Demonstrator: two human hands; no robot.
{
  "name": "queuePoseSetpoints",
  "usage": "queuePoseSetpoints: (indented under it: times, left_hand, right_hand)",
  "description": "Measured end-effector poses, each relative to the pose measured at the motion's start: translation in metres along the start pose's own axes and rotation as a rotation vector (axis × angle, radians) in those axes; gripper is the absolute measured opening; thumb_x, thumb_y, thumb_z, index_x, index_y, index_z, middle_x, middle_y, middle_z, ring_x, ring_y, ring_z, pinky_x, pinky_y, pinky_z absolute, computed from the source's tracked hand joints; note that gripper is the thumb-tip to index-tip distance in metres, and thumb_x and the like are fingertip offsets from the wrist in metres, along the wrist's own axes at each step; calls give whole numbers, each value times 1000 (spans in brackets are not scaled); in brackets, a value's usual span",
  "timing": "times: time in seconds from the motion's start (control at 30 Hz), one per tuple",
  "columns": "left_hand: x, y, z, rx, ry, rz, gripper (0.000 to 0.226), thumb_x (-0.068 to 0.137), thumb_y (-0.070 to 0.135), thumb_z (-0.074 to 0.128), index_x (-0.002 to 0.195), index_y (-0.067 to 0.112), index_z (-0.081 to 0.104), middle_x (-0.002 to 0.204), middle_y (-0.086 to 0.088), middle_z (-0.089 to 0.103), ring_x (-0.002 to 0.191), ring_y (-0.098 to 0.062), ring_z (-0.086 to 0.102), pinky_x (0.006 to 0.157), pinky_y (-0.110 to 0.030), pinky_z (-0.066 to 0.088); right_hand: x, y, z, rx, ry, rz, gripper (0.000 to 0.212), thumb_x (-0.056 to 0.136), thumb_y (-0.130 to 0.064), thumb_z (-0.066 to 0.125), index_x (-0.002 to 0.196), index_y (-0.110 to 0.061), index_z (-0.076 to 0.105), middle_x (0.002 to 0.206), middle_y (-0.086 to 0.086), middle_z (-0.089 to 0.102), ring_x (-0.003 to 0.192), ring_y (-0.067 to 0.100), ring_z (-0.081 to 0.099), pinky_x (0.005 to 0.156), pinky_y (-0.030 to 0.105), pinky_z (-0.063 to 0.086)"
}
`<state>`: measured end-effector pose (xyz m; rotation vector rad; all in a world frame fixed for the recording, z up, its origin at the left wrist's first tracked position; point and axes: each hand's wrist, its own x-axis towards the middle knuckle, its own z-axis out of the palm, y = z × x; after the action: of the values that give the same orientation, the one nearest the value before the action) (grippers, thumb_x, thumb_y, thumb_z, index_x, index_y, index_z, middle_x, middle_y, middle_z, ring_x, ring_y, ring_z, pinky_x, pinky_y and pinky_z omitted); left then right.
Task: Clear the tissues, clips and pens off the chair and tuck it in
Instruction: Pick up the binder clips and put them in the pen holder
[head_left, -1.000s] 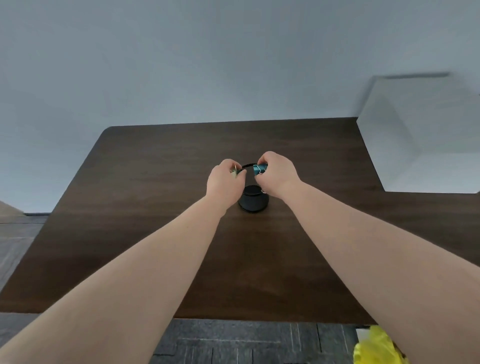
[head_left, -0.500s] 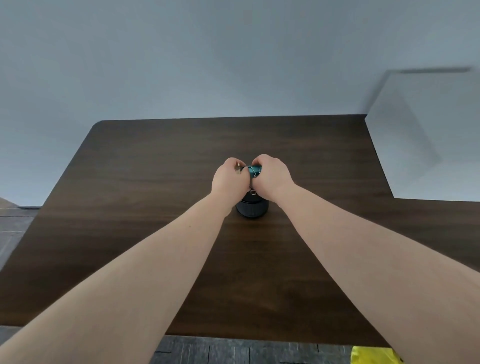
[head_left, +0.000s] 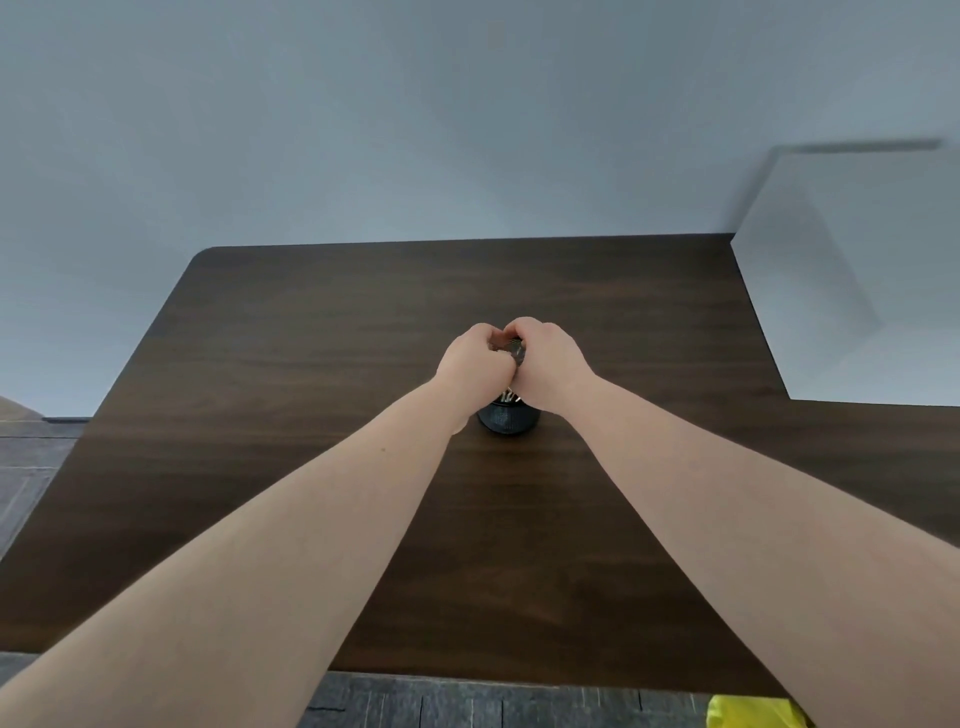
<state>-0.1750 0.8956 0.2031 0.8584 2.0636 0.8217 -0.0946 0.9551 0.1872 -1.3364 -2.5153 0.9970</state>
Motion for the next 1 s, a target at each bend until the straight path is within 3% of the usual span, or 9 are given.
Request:
queuePoseSetpoints:
  times: [0.2, 0.43, 0.67, 0.77, 1.0]
  left_hand:
    - [-4, -2, -8, 82, 4, 44, 52, 78, 0, 45, 126, 19, 51, 122, -5, 58, 109, -24, 57, 91, -40, 51]
    - [-12, -3, -19, 213, 29, 136, 48, 81, 6, 56, 127, 18, 53, 131, -3, 56, 121, -22, 52, 87, -28, 44]
    - [-30, -3, -38, 269, 64, 158, 45, 86, 14, 55, 130, 20, 49, 136, -3, 51, 106, -16, 52, 79, -25, 38]
    - [-45, -9, -45, 291, 54, 149, 49, 87, 17, 55, 134, 20, 45, 142, -3, 45, 118, -22, 53, 82, -26, 39]
    - [-105, -38, -60, 322, 145, 29, 52, 87, 19, 55, 137, 22, 41, 144, -3, 41, 121, -21, 50, 87, -25, 36]
  right_hand:
    - [-4, -1, -3, 19, 0, -38, 43, 79, -13, 65, 121, -16, 56, 118, 11, 57, 99, 28, 60, 80, 32, 47]
    - [-15, -5, -10, -81, -12, -95, 46, 82, -14, 62, 126, -20, 53, 127, 4, 57, 111, 26, 57, 93, 43, 49]
    - [-29, -15, -25, -129, -8, -79, 53, 83, -12, 58, 134, -23, 47, 136, 4, 51, 123, 27, 51, 98, 44, 46]
    - [-39, -18, -30, -155, -25, -88, 53, 84, -16, 60, 135, -22, 46, 139, 4, 49, 125, 27, 50, 99, 44, 46]
    - [-72, -34, -19, -188, -75, -223, 51, 87, -21, 60, 136, -21, 45, 135, 7, 49, 120, 30, 52, 95, 40, 46]
